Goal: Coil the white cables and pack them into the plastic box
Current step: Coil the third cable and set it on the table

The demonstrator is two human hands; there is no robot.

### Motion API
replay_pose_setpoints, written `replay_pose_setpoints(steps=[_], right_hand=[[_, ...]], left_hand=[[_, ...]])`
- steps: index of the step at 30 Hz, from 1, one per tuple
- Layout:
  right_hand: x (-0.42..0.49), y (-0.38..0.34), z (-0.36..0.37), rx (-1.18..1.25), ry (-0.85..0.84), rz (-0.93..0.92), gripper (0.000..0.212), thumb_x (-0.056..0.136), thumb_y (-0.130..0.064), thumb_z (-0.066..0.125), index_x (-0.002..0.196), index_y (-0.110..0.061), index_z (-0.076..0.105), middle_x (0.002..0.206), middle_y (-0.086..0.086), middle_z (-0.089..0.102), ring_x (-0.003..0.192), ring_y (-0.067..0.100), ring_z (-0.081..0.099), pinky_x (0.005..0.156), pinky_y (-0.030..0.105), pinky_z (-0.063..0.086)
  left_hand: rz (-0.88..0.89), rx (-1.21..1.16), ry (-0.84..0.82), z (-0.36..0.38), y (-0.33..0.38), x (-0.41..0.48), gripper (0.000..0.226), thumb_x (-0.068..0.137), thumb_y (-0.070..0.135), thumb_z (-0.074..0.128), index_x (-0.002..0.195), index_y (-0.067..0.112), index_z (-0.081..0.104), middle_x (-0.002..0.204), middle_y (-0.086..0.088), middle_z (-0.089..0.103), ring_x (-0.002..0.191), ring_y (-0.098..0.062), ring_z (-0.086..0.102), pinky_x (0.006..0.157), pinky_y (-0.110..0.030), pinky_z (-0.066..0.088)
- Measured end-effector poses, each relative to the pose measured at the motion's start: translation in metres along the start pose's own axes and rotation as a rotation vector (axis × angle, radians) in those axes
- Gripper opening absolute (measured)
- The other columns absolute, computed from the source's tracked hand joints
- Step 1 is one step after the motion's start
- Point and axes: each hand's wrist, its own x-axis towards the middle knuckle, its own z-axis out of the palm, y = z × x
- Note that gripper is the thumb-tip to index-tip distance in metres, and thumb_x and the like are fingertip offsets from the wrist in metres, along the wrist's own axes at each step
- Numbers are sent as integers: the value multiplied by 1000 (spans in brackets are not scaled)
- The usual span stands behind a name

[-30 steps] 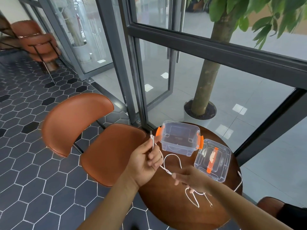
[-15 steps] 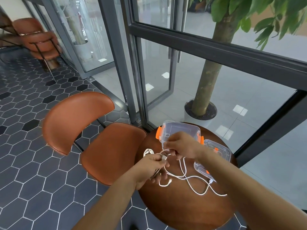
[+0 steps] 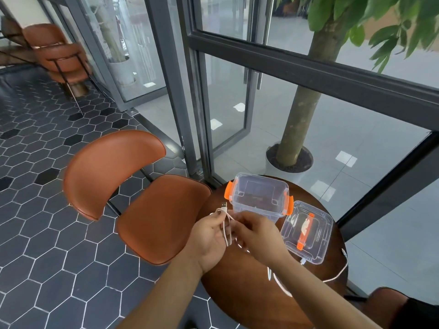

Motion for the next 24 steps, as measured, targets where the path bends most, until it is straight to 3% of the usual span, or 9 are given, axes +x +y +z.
replay_pose_setpoints(steps=[2, 6, 9, 11, 14, 18, 20, 22, 24], right_hand=[[-3, 4, 3, -60, -2, -56, 15, 99, -37, 56, 100, -28, 68, 77, -12, 68, 64, 6, 65, 60, 23, 53], [-9, 10, 7, -214, 71, -143, 26, 96, -47, 52, 100, -28, 69, 77, -7, 68, 70, 11, 63, 66, 39, 55], [-18, 15, 10, -219, 92, -230, 39, 92, -59, 42, 91, -28, 65, 66, -15, 57, 61, 7, 55, 58, 33, 49], [-25, 20, 12, -106, 66, -242, 26, 97, -49, 52, 84, -29, 63, 58, -20, 51, 57, 4, 51, 56, 24, 41], [-30, 26, 11, 78, -35, -254, 20, 97, -42, 57, 85, -32, 69, 61, -17, 57, 59, 3, 53, 57, 17, 37], [-17, 41, 2, -38, -99, -304, 17, 97, -46, 57, 82, -47, 66, 70, -26, 60, 67, 3, 57, 60, 15, 39], [-9, 53, -5, -83, -136, -284, 20, 96, -51, 55, 85, -40, 68, 75, -20, 64, 70, 6, 60, 63, 23, 46], [-2, 65, -13, -123, -162, -244, 31, 94, -55, 54, 83, -30, 69, 70, -7, 60, 64, 9, 55, 61, 30, 45], [1, 73, -23, -26, -253, -131, 30, 93, -50, 59, 68, -37, 65, 58, -9, 51, 56, 5, 45, 56, 23, 37]], left_hand=[[-21, -65, -24, 4, 1, -1, 48, 105, 24, 39, 82, 4, 75, 97, -20, 73, 76, -26, 72, 68, -39, 57], [23, -80, 23, 4, 0, 7, 29, 106, 28, 39, 96, 7, 56, 116, -26, 69, 99, -34, 69, 74, -41, 56], [48, -209, 66, 1, 8, 12, 32, 106, 29, 38, 91, 7, 55, 122, -28, 67, 114, -38, 66, 93, -44, 52], [68, -262, 51, 1, 15, 10, 36, 106, 30, 37, 86, 7, 57, 124, -27, 66, 119, -38, 64, 100, -45, 47], [72, -290, 25, 2, 16, 3, 40, 106, 31, 36, 83, 7, 59, 123, -27, 67, 110, -38, 69, 99, -47, 47], [63, -262, -8, 3, 14, -3, 42, 106, 33, 34, 83, 8, 58, 112, -24, 72, 104, -36, 72, 87, -44, 60], [55, -256, -3, 2, 16, -6, 42, 107, 33, 33, 85, 8, 58, 108, -23, 73, 98, -35, 74, 81, -43, 62], [47, -273, -12, 0, 21, -8, 40, 106, 33, 35, 87, 7, 59, 104, -23, 74, 88, -33, 76, 74, -41, 63], [34, -278, -11, -3, 27, -12, 38, 105, 33, 38, 89, 7, 61, 99, -21, 75, 71, -27, 76, 64, -35, 63]])
